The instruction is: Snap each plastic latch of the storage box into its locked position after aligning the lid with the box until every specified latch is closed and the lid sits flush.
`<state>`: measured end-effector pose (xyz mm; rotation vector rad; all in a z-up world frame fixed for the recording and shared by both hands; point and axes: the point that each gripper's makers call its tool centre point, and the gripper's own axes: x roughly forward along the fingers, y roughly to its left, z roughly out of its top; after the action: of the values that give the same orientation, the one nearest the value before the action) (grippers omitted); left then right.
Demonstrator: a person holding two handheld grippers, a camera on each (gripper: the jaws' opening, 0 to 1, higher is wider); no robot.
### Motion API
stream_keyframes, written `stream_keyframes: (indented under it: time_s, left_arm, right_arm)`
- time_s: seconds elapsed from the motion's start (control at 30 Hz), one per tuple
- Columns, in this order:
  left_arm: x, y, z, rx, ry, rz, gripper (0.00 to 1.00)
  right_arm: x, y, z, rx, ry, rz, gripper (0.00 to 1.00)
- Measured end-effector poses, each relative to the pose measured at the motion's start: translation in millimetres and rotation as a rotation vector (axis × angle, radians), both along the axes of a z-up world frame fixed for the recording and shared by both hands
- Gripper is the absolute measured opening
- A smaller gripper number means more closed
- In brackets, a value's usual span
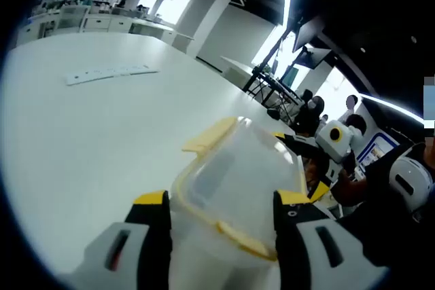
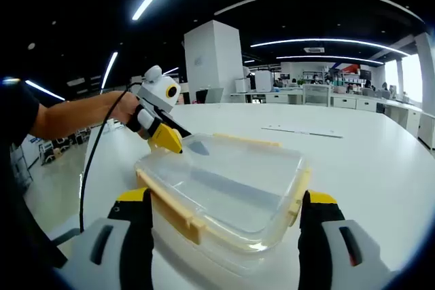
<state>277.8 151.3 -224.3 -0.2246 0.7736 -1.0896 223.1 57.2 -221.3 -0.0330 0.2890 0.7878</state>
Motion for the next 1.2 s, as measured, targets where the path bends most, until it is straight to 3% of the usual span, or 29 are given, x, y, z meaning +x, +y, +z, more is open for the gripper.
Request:
stream_keyframes:
  time_s: [0.17,0.5,1.2]
  left_arm:
    - [1.3,-0.2,0.2,-0.007,-0.005,-0.002,0.59]
    - [2.9,0.0,-0.5,-0.005,-0.005,-0.002,0.58]
    - [4.3,1.6,0.0,-0.015,0.006,0.016,0.56]
  right_arm:
    - [2.2,-3.2,-1.1,-0.02,0.019,0.022,0.88]
    - [5.9,-6.1,-1.8,-0.018,-0.013,0.021,0.83]
    - [6.8,-5.5,-0.3,-0.031,-0.02,0.024,0.79]
